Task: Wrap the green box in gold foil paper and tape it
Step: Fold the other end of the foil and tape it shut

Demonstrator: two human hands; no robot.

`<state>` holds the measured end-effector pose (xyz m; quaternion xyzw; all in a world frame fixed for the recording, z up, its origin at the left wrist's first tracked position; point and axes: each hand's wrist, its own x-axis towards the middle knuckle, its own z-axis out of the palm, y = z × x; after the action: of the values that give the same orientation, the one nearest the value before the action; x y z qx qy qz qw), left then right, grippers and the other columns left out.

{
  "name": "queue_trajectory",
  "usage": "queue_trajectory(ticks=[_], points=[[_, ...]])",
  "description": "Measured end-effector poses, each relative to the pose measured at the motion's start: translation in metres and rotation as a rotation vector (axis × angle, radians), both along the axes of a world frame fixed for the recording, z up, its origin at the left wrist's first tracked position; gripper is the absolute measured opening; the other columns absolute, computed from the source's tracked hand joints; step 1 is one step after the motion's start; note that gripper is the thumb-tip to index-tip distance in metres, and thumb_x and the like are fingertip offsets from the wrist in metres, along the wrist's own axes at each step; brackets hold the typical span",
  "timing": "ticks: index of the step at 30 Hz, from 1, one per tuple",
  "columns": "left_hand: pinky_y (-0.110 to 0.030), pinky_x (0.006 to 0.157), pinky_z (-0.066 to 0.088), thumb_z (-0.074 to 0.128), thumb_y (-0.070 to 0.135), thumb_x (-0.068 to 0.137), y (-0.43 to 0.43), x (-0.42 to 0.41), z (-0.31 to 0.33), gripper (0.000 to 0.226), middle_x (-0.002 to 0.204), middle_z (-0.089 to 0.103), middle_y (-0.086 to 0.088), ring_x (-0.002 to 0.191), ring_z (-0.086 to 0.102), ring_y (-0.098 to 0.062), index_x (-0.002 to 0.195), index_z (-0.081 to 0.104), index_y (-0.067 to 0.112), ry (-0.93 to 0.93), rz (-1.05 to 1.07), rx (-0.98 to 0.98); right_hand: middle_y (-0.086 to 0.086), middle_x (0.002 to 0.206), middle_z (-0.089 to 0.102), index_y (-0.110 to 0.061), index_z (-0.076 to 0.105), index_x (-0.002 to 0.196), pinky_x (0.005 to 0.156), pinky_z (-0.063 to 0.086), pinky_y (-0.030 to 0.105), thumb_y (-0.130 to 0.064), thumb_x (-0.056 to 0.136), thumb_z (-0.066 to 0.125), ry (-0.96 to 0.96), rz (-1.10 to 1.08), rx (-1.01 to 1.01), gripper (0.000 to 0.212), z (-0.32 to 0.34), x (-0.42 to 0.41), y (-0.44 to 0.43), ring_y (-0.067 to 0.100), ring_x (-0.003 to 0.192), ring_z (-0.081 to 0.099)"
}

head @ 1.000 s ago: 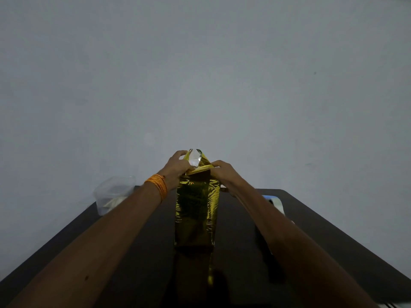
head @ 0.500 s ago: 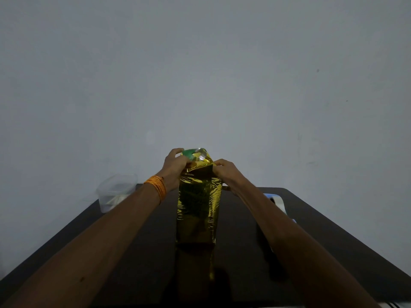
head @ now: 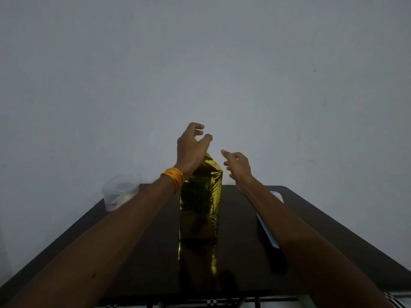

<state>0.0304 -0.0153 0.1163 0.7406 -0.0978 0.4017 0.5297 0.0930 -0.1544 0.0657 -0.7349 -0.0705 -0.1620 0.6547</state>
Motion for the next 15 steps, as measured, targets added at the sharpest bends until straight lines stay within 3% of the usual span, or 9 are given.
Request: queue_trajectory(ticks=[3, 6, 9, 12, 15], points=[[-0.021, 0.085, 0.048, 0.066, 0.013, 0.087, -0.024, -0.005, 0.002, 0.019, 0.105, 0.069, 0.001, 0.098, 0.061, -0.008, 0.106, 0.066, 0.013, -0.162, 0.057, 0.145, 0.006, 0.11, 0.067, -0.015, 0.062, 0.106, 0.095, 0.052, 0.044, -0.041, 0.094, 0.061, -0.074, -0.106, -0.04, 0.028, 0.003, -0.007, -0.023, 0.022, 0.104, 0.062], [-0.019, 0.08, 0.051, 0.065, 0.013, 0.087, -0.057, -0.003, -0.001, 0.009, 0.093, 0.073, 0.001, 0.089, 0.065, -0.009, 0.091, 0.072, 0.011, -0.184, 0.019, 0.208, 0.005, 0.102, 0.069, -0.013, 0.065, 0.102, 0.088, 0.054, 0.036, -0.026, 0.094, 0.063, -0.083, -0.198, -0.094, 0.016, -0.004, -0.016, -0.06, 0.021, 0.098, 0.064], [-0.033, 0.076, 0.057, 0.064, 0.018, 0.086, -0.086, 0.004, -0.015, 0.011, 0.084, 0.073, 0.001, 0.081, 0.067, -0.013, 0.085, 0.074, 0.013, -0.071, -0.018, 0.259, 0.004, 0.093, 0.07, -0.01, 0.069, 0.095, 0.074, 0.051, 0.027, -0.019, 0.09, 0.065, -0.04, -0.258, -0.14, 0.011, -0.02, -0.027, -0.098, 0.02, 0.091, 0.066], [-0.038, 0.078, 0.058, 0.063, 0.023, 0.081, -0.108, 0.017, -0.038, 0.014, 0.08, 0.073, 0.002, 0.081, 0.068, -0.017, 0.082, 0.074, 0.015, 0.126, -0.155, 0.28, 0.005, 0.085, 0.068, -0.002, 0.072, 0.089, 0.061, 0.044, 0.022, -0.014, 0.088, 0.067, 0.029, -0.313, -0.216, 0.013, -0.039, -0.038, -0.134, 0.015, 0.077, 0.061], [-0.042, 0.08, 0.059, 0.065, 0.017, 0.081, -0.128, 0.026, -0.066, 0.013, 0.083, 0.073, -0.003, 0.084, 0.07, -0.023, 0.086, 0.075, 0.012, 0.33, -0.268, 0.345, 0.009, 0.064, 0.051, -0.007, 0.056, 0.064, 0.054, 0.034, 0.026, -0.013, 0.087, 0.067, 0.113, -0.331, -0.284, 0.026, -0.064, -0.044, -0.164, 0.016, 0.059, 0.045]])
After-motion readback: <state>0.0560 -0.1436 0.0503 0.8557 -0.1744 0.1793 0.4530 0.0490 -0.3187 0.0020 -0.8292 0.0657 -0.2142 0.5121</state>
